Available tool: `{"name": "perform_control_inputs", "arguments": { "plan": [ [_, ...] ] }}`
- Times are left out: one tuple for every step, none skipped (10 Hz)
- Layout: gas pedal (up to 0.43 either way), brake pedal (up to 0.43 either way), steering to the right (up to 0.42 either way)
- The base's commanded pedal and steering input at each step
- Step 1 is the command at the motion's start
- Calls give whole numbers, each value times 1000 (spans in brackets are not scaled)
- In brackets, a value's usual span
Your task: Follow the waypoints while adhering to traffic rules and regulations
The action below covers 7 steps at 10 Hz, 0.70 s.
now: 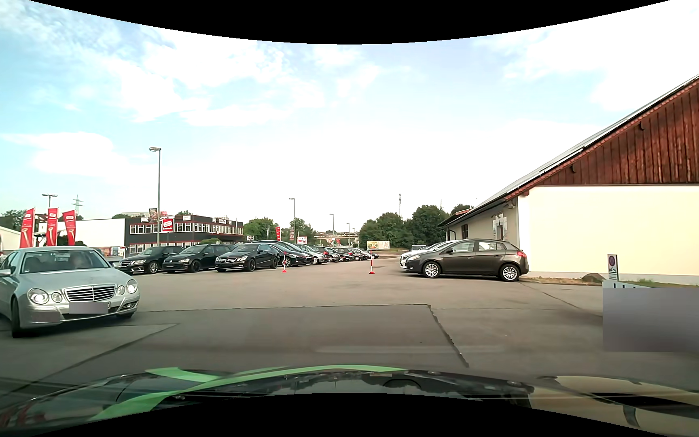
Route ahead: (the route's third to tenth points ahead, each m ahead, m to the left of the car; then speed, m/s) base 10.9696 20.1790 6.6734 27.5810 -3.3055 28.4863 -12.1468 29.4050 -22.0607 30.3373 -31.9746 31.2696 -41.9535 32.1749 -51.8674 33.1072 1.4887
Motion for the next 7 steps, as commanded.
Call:
{"name": "perform_control_inputs", "arguments": {
  "plan": [
    [0,104,-11],
    [0,91,-11],
    [0,91,-10],
    [0,91,-10],
    [0,91,-10],
    [0,79,-10],
    [0,61,-10]
  ]
}}
